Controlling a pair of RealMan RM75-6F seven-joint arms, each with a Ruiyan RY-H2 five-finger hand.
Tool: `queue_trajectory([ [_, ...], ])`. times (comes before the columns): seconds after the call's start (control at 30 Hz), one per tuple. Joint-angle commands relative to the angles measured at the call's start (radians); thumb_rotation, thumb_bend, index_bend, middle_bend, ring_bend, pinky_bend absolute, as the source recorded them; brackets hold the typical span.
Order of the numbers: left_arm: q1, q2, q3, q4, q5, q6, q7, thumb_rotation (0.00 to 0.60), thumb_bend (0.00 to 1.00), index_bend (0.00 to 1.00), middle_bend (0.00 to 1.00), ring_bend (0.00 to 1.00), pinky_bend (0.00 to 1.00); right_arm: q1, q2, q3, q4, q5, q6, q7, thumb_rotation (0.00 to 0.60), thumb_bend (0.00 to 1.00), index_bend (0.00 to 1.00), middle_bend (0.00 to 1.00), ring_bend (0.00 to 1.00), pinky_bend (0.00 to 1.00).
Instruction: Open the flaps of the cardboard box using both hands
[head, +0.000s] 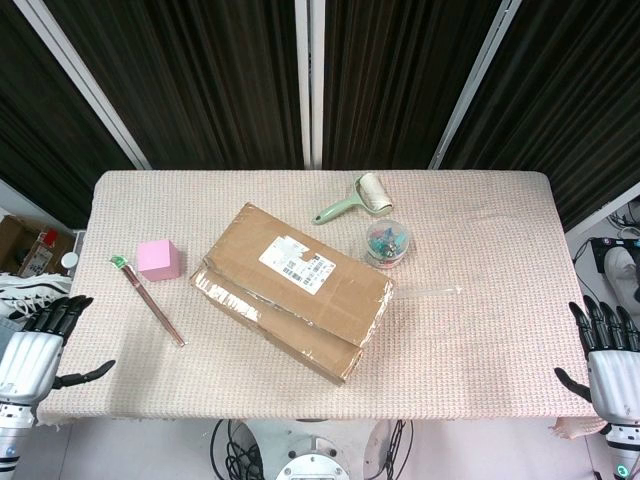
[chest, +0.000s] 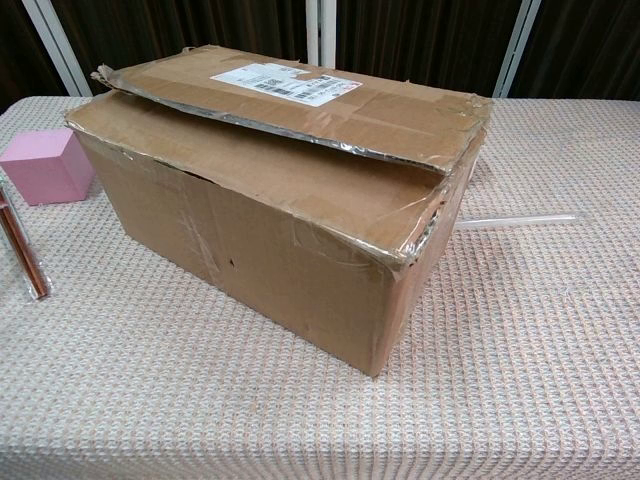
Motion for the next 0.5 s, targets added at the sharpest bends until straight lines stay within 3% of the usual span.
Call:
queue_trajectory([
  [0.03,0.001,0.001,0.0,-0.001,0.0,0.003,-0.001,0.24,0.1,0.13,0.14,0.12,0.23,-0.002,0.002,0.005,0.0,-0.002,0.0,0.005,0.6,0.0,0.0,0.0,0.0,0.0],
  [0.5,0.011,0.004,0.001,-0.01,0.009,0.026,0.004,0.241,0.1,0.13,0.14,0.12,0.23,0.0,0.016,0.014,-0.021,-0.025,-0.008,0.011,0.6,0.0,0.0,0.0,0.0,0.0],
])
